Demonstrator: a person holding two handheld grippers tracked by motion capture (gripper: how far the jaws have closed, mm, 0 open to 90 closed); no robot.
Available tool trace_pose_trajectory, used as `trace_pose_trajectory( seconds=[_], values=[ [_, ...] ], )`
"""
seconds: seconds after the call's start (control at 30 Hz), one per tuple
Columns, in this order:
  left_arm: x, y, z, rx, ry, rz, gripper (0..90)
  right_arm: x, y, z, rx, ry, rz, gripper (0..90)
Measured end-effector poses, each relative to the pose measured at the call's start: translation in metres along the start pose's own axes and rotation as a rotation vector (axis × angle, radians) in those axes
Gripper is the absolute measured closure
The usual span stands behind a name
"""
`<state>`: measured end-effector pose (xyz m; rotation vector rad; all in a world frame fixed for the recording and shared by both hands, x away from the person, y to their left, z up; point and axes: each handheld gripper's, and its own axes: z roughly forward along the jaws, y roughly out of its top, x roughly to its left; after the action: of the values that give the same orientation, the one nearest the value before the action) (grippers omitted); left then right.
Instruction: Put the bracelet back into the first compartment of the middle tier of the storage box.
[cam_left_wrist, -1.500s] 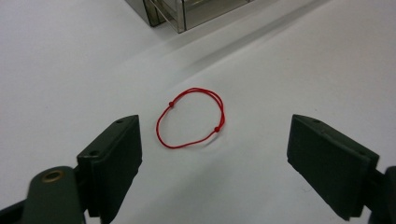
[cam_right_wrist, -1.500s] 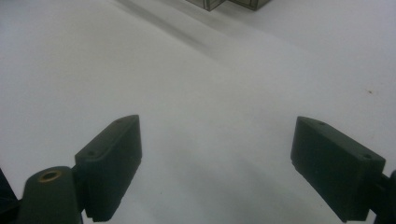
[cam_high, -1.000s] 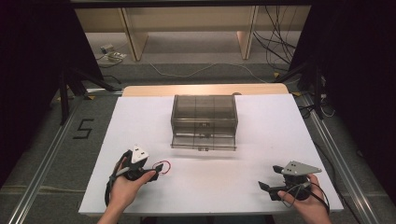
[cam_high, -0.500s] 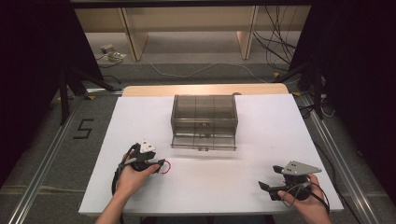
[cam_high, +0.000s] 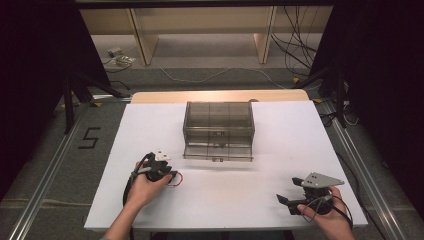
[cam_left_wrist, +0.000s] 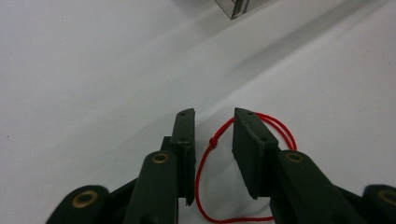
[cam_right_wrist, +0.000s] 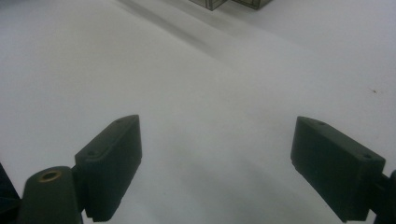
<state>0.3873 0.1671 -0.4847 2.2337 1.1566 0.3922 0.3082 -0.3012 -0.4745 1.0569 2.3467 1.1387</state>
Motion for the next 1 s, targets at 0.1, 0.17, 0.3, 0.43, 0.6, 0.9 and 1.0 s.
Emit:
trace_pose_trajectory(
  seconds=[0.1,0.17,0.3,0.43,0.6,0.9,1.0],
  values=[
    [0.0003,0.001,0.0001,0.008,-0.005,-0.015,73.8,0.0,0.0,0.0,0.0,0.0,0.002,17.2],
    [0.0009,0.0018,0.0,0.016,-0.004,-0.027,75.9,-0.0001,0.0,-0.0001,0.001,0.0,0.002,17.2],
    [0.0017,0.0021,0.0001,0.018,0.003,-0.034,81.3,-0.0002,-0.0003,-0.0002,0.002,-0.001,0.001,17.2],
    [0.0002,0.0021,0.0001,0.018,0.013,-0.031,82.8,-0.0001,-0.0002,-0.0003,0.001,0.0,0.0,17.2],
    [-0.0016,0.0007,0.0,0.007,0.014,-0.021,87.0,-0.0002,-0.0003,-0.0002,0.002,-0.001,0.001,17.2],
    [-0.0009,-0.0012,-0.0006,-0.008,0.008,-0.036,87.4,-0.0004,-0.0002,-0.0003,0.0,-0.002,-0.002,17.2],
    [-0.0011,-0.0024,-0.0009,-0.019,0.009,-0.031,87.4,-0.0002,-0.0002,-0.0006,0.001,-0.002,0.0,17.2]
  ],
)
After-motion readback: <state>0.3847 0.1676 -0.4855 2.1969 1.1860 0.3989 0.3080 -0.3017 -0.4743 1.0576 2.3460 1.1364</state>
